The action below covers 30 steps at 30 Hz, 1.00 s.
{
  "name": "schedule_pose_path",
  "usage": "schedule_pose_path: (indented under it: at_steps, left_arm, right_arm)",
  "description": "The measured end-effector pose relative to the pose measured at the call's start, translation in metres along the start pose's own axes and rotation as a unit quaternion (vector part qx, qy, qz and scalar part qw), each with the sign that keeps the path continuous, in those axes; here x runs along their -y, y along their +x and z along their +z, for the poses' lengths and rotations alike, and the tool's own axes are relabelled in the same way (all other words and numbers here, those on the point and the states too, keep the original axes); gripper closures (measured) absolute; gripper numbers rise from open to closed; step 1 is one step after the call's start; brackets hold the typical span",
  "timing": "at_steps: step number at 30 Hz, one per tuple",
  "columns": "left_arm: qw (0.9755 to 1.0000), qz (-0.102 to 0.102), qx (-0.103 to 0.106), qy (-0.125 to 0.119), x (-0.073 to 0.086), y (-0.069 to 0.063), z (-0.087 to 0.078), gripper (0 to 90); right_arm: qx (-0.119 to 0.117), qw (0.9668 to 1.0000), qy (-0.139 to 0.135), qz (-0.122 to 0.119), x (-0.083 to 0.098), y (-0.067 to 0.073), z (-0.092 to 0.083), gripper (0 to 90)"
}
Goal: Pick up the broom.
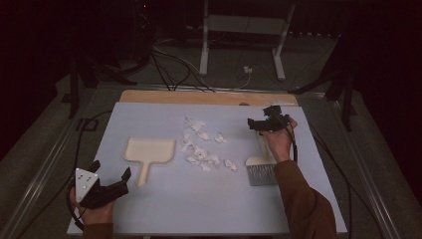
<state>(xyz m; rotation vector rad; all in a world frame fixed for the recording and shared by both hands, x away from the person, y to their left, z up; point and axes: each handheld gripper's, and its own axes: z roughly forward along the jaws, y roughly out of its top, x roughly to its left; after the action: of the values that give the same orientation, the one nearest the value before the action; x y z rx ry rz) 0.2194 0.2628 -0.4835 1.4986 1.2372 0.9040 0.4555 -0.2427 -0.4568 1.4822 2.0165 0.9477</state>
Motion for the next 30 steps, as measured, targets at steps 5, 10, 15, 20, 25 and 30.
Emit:
schedule_pose_path:
  at_steps: [5, 10, 15, 20, 25, 30]
  left_arm:
    - [1.0000, 0.001, 0.001, 0.000, 0.000, 0.000, 0.000, 0.5]
    - [1.0000, 0.001, 0.002, 0.000, 0.000, 0.000, 0.000, 0.5]
    - [1.0000, -0.002, 0.001, -0.001, 0.000, 0.001, -0.001, 0.5]
    - [1.0000, 0.001, 0.001, 0.000, 0.001, 0.000, 0.000, 0.5]
    - [1.0000, 0.004, 0.002, 0.001, 0.000, -0.001, 0.000, 0.5]
    - [1.0000, 0.001, 0.000, 0.000, 0.000, 0.000, -0.001, 0.5]
  right_arm:
    - [-0.003, 0.9998, 0.012, 0.014, 0.001, -0.006, 0.009, 0.0]
    - [-0.001, 0.9993, 0.026, 0.026, -0.001, -0.011, 0.015, 0.0]
    - [0.001, 0.9980, 0.058, 0.025, 0.000, -0.013, 0.025, 0.7]
    - [0.007, 0.9956, 0.091, 0.021, 0.005, -0.012, 0.035, 6.6]
    - [0.013, 0.9931, 0.111, 0.036, 0.008, -0.011, 0.042, 16.6]
    - [0.029, 0.9897, 0.129, 0.055, 0.012, -0.011, 0.051, 37.9]
